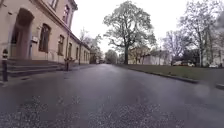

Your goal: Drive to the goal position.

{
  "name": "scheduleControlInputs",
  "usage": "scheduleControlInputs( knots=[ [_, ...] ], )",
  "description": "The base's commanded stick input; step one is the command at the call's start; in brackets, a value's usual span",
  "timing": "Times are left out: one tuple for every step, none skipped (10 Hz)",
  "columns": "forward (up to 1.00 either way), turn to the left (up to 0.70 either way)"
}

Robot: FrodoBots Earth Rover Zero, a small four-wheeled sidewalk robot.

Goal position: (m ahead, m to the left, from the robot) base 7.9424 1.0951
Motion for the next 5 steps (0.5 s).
scheduleControlInputs(
  knots=[
    [1.0,0.0],
    [1.0,0.0],
    [1.0,0.0],
    [1.0,0.0],
    [1.0,0.0]
  ],
)
